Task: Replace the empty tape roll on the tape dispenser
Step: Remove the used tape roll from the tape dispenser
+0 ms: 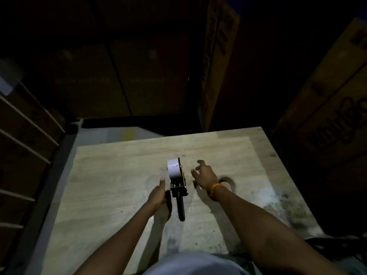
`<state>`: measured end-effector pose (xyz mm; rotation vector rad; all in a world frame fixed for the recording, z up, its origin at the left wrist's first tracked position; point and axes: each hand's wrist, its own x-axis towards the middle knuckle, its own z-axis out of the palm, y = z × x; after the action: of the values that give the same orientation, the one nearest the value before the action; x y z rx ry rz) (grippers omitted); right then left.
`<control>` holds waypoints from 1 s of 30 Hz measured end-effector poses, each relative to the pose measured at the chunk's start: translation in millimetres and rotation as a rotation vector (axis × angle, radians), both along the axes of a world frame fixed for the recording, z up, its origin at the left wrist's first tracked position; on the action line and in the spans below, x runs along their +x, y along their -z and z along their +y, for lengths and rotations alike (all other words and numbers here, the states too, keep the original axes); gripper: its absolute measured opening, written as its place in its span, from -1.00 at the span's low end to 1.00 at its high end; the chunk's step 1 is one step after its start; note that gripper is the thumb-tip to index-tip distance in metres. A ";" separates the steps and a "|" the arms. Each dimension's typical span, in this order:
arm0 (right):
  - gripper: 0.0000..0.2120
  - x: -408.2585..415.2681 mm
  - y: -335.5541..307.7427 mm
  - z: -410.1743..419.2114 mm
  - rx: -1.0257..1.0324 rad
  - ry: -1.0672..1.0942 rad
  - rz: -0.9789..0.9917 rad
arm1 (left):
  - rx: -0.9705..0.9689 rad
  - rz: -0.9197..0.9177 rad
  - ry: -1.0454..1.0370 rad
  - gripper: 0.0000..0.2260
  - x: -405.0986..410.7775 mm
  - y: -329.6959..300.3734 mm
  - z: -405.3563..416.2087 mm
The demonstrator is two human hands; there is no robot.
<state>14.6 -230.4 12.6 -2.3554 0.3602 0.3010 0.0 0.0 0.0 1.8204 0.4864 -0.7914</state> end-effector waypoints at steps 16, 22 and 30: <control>-0.68 34.6 -11.7 16.1 0.391 0.094 0.037 | -0.330 0.283 -0.046 -0.63 -4.4 -3.6 -35.9; -0.66 49.5 -14.3 17.6 0.395 0.105 0.030 | -0.225 0.255 -0.066 -0.74 13.4 -10.9 -38.0; -0.28 61.5 -16.4 14.7 0.390 0.096 0.030 | 0.229 -0.051 0.099 -0.73 17.6 -3.4 -32.9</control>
<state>76.1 -215.7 29.0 -1.9476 0.3890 0.3292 17.6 -32.9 3.4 2.0848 0.4715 -0.7792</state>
